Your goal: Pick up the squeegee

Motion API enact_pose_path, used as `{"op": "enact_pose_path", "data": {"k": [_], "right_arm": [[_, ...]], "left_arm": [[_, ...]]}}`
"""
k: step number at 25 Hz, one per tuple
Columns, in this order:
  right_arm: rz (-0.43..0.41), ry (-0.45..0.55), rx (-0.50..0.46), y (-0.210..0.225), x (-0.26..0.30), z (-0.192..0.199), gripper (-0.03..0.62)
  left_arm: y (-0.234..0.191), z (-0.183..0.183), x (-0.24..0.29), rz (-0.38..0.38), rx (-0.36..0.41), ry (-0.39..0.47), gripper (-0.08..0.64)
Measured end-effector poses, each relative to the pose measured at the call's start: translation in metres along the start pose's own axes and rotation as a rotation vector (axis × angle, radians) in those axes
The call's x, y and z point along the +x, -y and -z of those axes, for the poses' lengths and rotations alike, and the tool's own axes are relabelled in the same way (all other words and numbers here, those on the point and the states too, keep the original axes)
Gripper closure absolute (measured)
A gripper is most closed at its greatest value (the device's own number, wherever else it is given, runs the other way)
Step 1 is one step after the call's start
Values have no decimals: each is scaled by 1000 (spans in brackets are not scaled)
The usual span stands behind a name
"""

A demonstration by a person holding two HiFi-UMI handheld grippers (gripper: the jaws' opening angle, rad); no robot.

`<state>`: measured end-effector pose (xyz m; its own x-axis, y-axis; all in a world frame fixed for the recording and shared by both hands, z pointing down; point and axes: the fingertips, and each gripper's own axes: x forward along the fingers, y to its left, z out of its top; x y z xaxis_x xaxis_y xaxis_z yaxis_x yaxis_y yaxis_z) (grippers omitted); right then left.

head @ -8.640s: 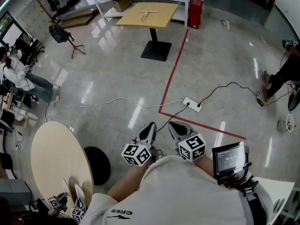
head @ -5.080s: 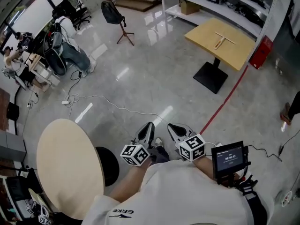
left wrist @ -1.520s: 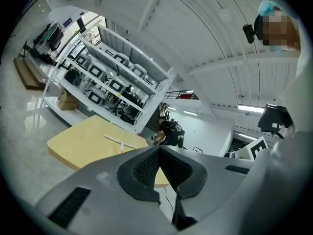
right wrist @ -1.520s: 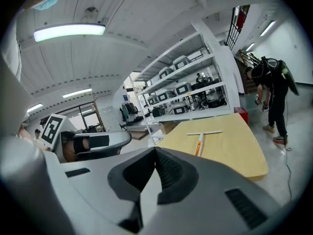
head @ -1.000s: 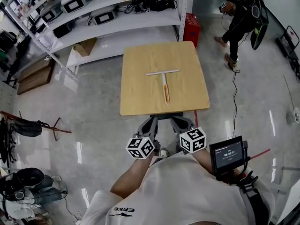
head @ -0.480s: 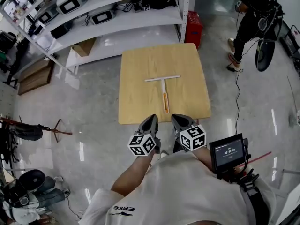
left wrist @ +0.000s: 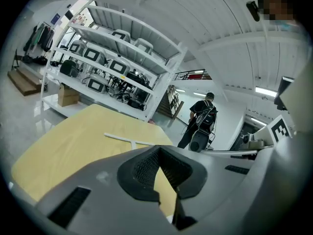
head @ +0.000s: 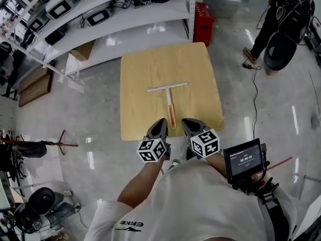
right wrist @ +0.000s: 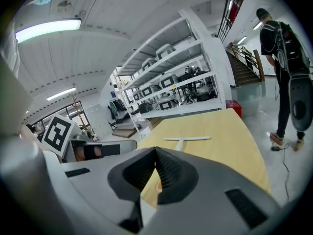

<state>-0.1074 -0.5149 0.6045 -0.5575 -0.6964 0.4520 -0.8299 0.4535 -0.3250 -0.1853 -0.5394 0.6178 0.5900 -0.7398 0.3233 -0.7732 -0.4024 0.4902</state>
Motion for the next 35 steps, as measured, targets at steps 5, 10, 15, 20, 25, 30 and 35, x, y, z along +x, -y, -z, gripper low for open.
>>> {"op": "enact_pose_path", "data": {"k": [5, 10, 15, 20, 25, 30, 35], "right_arm": [[-9, -14, 28, 18, 14, -7, 589], [-14, -38, 65, 28, 25, -8, 589], [-10, -53, 87, 51, 33, -5, 589], [-6, -66, 102, 79, 44, -5, 589], [-10, -85, 116, 102, 59, -6, 589], [-9, -96, 126, 109, 61, -3, 589], [4, -100, 135, 113, 60, -2, 589]], "left_arm": [[-9, 7, 25, -33, 11, -64, 555], [-25, 16, 46, -97, 28, -134, 555], [-38, 23, 73, -137, 27, -149, 555], [-54, 30, 103, -175, 35, -169, 555], [-65, 31, 133, -178, 32, -172, 554], [-72, 40, 152, -185, 52, -214, 458], [-84, 44, 163, -217, 80, -256, 422]]}}
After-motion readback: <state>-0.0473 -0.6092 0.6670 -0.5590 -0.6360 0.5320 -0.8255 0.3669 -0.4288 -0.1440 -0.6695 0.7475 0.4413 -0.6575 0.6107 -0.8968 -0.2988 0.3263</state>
